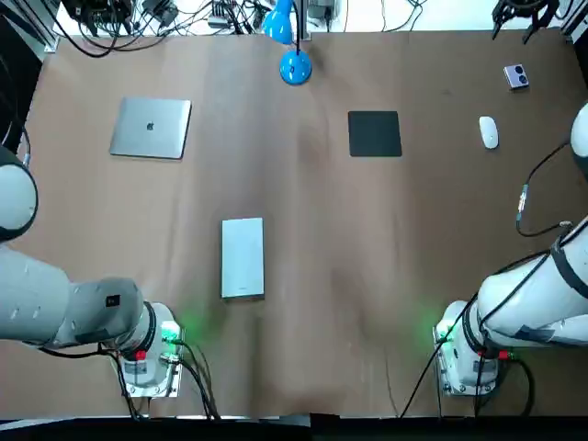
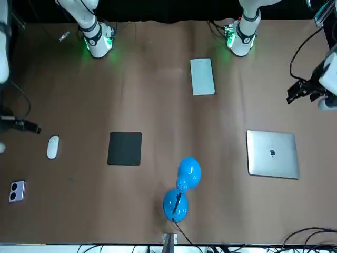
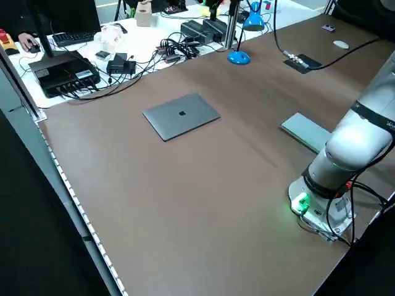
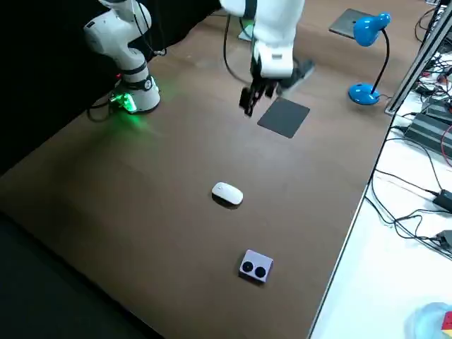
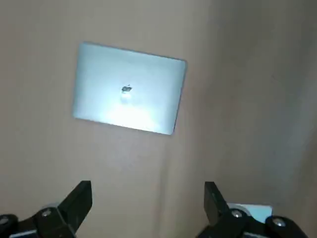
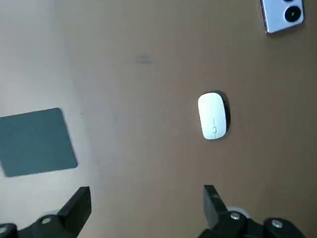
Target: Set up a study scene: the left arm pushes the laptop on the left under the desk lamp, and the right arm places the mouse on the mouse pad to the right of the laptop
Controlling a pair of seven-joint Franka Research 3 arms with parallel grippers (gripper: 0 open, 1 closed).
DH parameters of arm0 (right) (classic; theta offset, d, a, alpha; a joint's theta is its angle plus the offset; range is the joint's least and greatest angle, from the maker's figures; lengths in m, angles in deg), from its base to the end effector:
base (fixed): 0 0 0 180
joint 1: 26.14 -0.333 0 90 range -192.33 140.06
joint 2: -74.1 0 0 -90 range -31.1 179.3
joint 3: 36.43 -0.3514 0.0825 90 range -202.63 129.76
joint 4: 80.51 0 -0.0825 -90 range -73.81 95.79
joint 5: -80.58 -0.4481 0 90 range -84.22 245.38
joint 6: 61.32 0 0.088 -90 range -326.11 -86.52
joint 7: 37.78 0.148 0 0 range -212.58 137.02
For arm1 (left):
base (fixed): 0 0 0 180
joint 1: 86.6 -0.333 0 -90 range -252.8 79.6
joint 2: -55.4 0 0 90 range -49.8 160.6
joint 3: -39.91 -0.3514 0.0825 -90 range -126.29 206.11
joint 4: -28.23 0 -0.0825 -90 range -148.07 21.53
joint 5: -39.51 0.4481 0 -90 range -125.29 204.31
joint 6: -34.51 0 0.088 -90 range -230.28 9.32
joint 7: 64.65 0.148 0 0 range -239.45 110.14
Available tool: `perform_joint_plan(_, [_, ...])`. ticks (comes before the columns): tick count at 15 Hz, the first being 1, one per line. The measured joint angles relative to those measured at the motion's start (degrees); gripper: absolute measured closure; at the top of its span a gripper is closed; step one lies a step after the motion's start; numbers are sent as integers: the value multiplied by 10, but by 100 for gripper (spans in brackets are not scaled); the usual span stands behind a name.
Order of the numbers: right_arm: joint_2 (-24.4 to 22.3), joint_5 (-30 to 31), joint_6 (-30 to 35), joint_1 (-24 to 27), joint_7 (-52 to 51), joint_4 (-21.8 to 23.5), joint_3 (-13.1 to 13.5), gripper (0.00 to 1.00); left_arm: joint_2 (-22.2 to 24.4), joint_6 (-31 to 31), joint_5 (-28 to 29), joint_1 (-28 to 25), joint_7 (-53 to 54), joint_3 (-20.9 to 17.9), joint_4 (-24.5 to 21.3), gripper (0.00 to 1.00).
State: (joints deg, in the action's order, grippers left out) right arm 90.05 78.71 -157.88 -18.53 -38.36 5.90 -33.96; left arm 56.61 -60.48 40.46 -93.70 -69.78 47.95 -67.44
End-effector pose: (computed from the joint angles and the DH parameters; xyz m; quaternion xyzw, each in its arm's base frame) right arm 0.6942 -0.1160 0.4769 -0.9951 0.0848 0.0493 0.0148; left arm 0.6176 -0.0085 0.5862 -0.9993 -0.0359 -0.0050 0.0095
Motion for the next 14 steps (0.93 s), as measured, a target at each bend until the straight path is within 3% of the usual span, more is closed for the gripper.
perform_joint_plan(3, [43, 0, -72, 22, -2, 46, 1, 0, -42, -6, 0, -23, -129, -1, 0, 0])
perform_joint_plan(6, [51, 0, -159, 37, -28, 120, 2, 0, -78, -25, 1, -31, -212, -1, 1, 0])
perform_joint_plan(10, [64, 0, -281, 72, -71, 211, 3, 0, -130, -87, 1, -82, -276, -2, 1, 0])
perform_joint_plan(14, [100, 0, -360, 88, -95, 242, 2, 0, -194, -134, 6, -106, -415, -5, 0, 0])
